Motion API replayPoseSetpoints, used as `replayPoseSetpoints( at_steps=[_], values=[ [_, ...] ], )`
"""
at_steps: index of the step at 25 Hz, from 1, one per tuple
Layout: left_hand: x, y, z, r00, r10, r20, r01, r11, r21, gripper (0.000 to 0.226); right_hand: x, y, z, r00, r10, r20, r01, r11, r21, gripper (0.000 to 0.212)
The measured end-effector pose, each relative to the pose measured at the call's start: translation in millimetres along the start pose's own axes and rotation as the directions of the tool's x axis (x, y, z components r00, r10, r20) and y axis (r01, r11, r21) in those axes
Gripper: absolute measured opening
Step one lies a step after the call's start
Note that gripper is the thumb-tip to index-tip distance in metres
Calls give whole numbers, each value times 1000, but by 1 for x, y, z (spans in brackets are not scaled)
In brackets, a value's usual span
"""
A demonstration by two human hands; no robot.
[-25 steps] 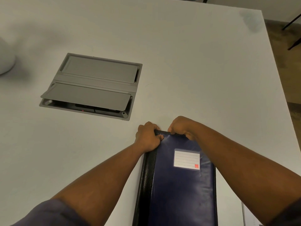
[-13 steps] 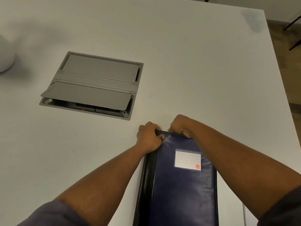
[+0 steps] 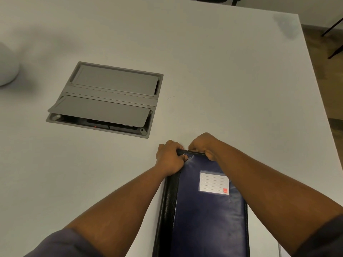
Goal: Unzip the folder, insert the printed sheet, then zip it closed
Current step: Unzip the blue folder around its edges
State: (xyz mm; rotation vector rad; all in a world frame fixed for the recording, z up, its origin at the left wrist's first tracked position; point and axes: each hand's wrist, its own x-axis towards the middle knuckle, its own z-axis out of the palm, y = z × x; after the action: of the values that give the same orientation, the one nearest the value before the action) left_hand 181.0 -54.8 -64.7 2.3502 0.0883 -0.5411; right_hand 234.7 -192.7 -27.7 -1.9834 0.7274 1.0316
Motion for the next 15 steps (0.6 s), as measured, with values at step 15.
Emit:
replayPoseSetpoints(
  at_steps=[15],
  values=[
    [-4,-6,-2,1000,14,-12,-16,989,-149,13,16,-13,11,994,-100,-33,84,939,-333,19]
  ],
)
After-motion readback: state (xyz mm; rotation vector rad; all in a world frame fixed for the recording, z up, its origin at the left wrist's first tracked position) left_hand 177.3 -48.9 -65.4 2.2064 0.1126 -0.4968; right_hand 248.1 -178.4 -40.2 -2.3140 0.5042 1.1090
